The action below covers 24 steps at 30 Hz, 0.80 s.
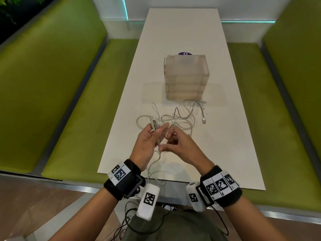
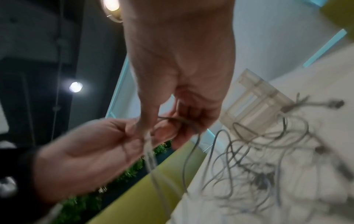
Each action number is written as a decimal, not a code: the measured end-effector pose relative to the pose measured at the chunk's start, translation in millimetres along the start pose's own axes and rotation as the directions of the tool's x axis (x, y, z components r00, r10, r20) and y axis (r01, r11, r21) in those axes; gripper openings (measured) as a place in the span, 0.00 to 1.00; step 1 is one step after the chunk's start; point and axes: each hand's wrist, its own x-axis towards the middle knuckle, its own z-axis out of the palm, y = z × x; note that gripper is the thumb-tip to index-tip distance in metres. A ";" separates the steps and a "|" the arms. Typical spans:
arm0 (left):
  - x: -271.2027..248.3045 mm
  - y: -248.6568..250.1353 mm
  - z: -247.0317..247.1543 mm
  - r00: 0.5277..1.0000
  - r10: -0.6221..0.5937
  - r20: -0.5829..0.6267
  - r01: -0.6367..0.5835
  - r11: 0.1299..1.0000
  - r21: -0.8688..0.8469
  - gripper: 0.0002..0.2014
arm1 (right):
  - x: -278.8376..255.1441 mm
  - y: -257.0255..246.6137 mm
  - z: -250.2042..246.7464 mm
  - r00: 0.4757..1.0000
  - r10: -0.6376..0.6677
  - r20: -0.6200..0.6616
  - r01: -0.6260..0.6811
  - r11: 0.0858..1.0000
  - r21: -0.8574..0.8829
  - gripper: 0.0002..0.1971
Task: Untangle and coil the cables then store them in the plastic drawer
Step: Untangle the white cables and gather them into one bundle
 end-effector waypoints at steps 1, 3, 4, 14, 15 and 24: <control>0.3 1.3 -0.6 0.999 0.027 -0.018 -0.027 1.000 0.001 0.09 | 3.1 1.3 -0.7 0.999 0.009 0.044 -0.003 0.992 -0.129 0.19; 0.7 3.2 -2.3 0.997 0.071 -0.035 -0.070 0.997 0.006 0.07 | 9.9 -2.8 -2.2 0.992 -0.018 0.127 0.048 0.970 -0.238 0.13; 0.7 4.7 -2.6 0.995 0.092 -0.037 -0.091 0.996 0.018 0.06 | 14.2 -6.5 -2.4 0.986 -0.036 0.164 0.075 0.969 -0.237 0.07; -12.1 54.1 -1.4 0.977 0.210 -0.033 -0.213 0.966 -0.148 0.08 | 85.2 -1.1 -11.3 0.978 -0.121 0.168 0.199 0.770 -0.606 0.06; -14.4 61.1 -0.9 0.974 0.225 -0.035 -0.227 0.961 -0.156 0.08 | 87.8 1.2 -14.5 0.985 -0.117 0.123 0.168 0.782 -0.600 0.08; 3.8 49.0 -40.7 0.971 0.118 -0.210 -0.096 0.989 0.111 0.14 | 81.1 10.7 -51.3 0.985 -0.060 -0.161 0.015 0.963 -0.270 0.15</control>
